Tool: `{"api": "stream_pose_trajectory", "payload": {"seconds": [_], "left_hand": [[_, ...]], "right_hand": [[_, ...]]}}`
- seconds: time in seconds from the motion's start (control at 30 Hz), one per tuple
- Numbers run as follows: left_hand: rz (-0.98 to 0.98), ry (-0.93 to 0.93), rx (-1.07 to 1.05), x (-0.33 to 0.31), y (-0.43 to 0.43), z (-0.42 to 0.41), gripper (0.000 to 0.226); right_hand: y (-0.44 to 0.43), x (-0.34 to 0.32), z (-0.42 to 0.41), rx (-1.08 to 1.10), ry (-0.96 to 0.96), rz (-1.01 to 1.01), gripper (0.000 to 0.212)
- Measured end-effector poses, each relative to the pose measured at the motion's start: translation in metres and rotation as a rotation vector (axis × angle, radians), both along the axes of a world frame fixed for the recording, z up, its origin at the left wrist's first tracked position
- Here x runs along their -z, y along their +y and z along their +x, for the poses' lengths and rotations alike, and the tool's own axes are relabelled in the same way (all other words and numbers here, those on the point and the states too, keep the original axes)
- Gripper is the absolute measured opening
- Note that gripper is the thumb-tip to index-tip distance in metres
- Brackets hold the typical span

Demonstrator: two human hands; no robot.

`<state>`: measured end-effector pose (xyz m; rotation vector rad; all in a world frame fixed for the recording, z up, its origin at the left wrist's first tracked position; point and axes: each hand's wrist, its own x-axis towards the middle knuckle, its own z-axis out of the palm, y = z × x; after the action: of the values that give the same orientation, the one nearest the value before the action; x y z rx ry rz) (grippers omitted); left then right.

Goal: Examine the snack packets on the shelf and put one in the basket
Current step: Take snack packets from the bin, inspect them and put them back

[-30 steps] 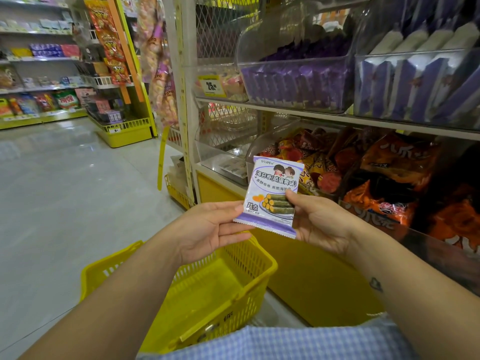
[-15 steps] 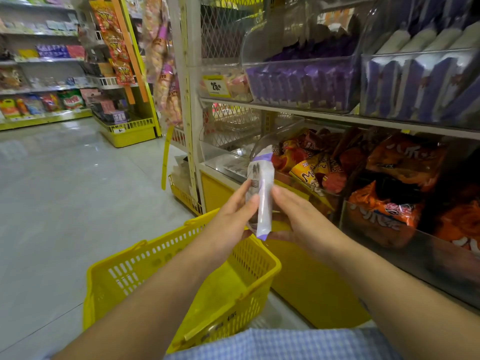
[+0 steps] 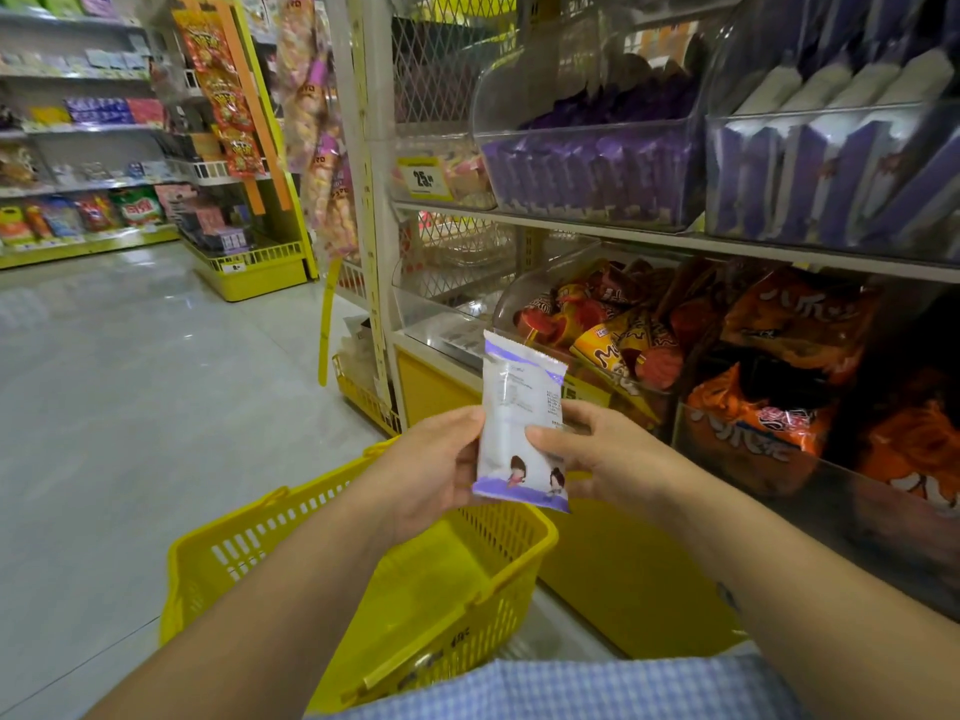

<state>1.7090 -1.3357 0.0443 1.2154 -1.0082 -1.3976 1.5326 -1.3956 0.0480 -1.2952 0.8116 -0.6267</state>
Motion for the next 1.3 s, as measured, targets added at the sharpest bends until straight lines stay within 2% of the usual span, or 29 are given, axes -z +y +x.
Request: {"api": "stream_pose_trajectory", "payload": {"seconds": [0.07,0.23,0.37,0.43,0.5,0.6,0.8,1.0,1.2,1.3], "left_hand": [[-0.073,-0.05,-0.077,0.0,-0.002,0.0,0.027],[-0.167,-0.115,-0.127,-0.001,-0.001,-0.002,0.027],[-0.218,-0.048,-0.153,-0.001,-0.002,0.005,0.033],[-0.236,0.042,-0.156,-0.001,-0.003,0.011,0.036],[-0.251,0.134,-0.165,-0.002,-0.006,0.02,0.042],[-0.252,0.239,-0.159,-0.003,-0.009,0.034,0.046],[-0.257,0.393,-0.153,0.002,-0.014,0.042,0.047],[-0.213,0.39,-0.193,0.005,-0.017,0.038,0.05],[-0.144,0.332,-0.267,0.007,-0.016,0.033,0.057],[-0.112,0.317,-0.239,0.008,-0.016,0.029,0.05]], "right_hand": [[0.001,-0.001,0.002,0.073,0.017,-0.095,0.044],[0.008,0.0,0.008,0.114,0.274,-0.516,0.051],[0.012,-0.004,0.01,0.097,0.208,-0.653,0.05],[0.009,-0.009,0.006,0.071,0.189,-0.638,0.054],[0.005,-0.013,0.0,0.092,0.198,-0.539,0.052],[0.001,-0.015,-0.006,0.132,0.102,-0.382,0.031],[0.004,-0.017,-0.004,0.168,-0.071,-0.372,0.022],[0.005,-0.016,0.002,0.183,-0.256,-0.238,0.008],[0.006,-0.014,0.002,0.132,-0.309,-0.237,0.01],[0.006,-0.013,0.003,0.156,-0.316,-0.249,0.007]]}}
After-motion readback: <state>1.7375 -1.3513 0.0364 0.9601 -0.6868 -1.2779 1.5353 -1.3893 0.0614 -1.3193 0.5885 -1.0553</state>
